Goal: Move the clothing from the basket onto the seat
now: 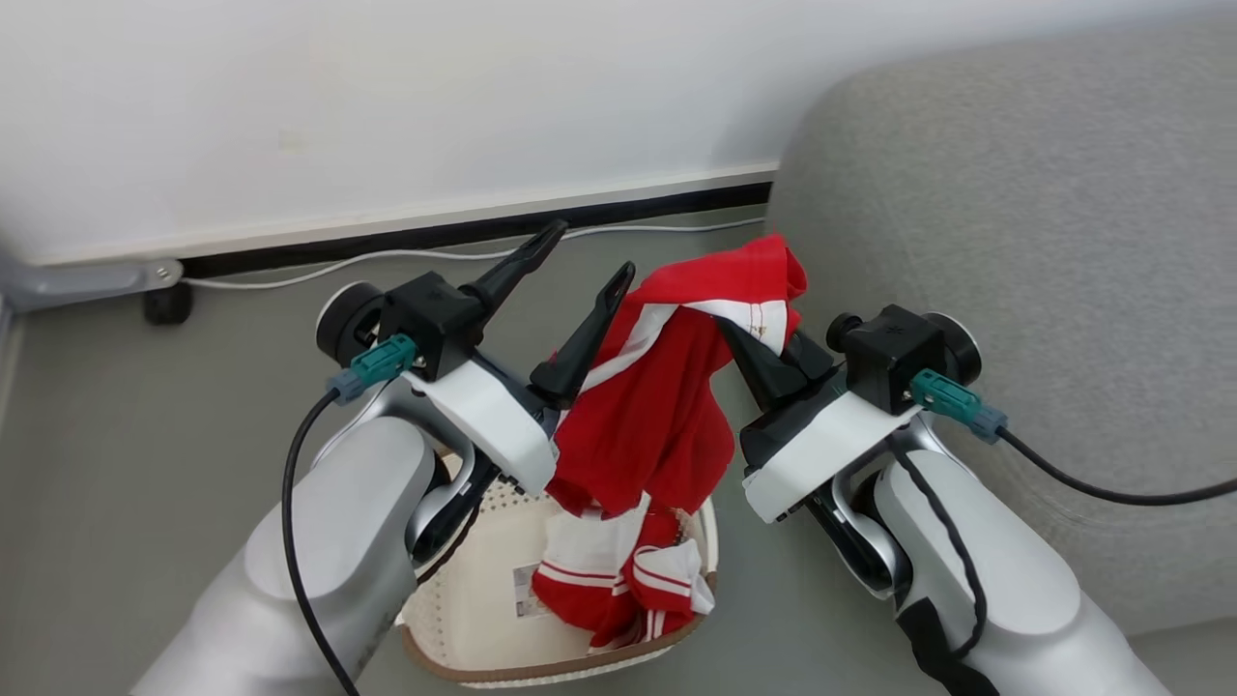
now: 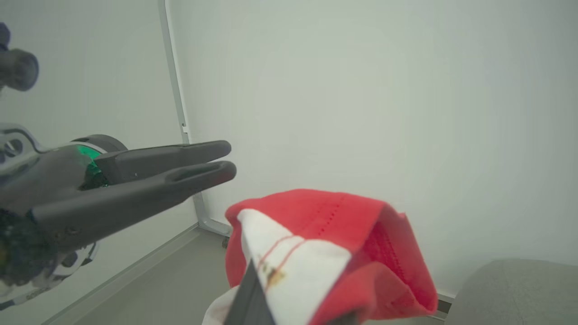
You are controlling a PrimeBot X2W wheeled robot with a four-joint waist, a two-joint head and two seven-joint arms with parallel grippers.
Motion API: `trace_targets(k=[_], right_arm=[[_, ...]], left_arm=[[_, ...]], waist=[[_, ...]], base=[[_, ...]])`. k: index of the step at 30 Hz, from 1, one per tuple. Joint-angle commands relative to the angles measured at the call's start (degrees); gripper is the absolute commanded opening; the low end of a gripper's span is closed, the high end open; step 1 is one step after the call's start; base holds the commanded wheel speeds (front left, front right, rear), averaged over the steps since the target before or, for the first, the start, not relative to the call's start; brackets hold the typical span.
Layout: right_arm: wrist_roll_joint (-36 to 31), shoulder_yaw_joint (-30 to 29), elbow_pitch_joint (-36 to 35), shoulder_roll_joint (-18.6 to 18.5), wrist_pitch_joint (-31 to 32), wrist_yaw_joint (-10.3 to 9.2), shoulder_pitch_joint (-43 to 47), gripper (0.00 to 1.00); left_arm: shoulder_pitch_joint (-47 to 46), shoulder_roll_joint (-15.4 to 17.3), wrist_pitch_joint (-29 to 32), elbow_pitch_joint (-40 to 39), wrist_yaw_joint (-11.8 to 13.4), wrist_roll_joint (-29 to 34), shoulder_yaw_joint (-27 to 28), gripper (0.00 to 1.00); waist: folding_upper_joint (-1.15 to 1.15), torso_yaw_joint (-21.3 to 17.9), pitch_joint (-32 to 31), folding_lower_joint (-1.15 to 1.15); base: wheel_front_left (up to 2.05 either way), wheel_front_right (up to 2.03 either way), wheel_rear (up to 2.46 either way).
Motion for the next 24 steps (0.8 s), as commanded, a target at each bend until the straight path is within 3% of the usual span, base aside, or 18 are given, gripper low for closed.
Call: trace_targets(k=[1, 18, 24], right_arm=[[-0.33, -0.63, -2.55, 0.55, -0.35, 0.39, 1.04, 0.0], [-0.6, -2.55, -9.36, -1.4, -0.35, 0.39, 4.35, 0.0], [-1.33, -6.09, -12.26, -2.98, -0.35, 0.39, 6.09, 0.0]], left_arm=[[-0.38, 1.41, -0.35, -0.95, -0.03, 0.61, 2.69, 1.0], [6.05, 1.11, -0.35, -1.66, -0.03, 1.37, 7.75, 1.0], [5.64, 0.12, -0.35, -1.85, -0.03, 1.43, 6.55, 1.0]], waist=[[0.0, -2.98, -0.31, 0.0], [0.0, -20.42, -2.37, 0.0], [0.0, -21.77, -1.31, 0.0]], base=[[0.0, 0.0, 0.0], [0.0, 0.0, 0.0], [0.0, 0.0, 0.0]])
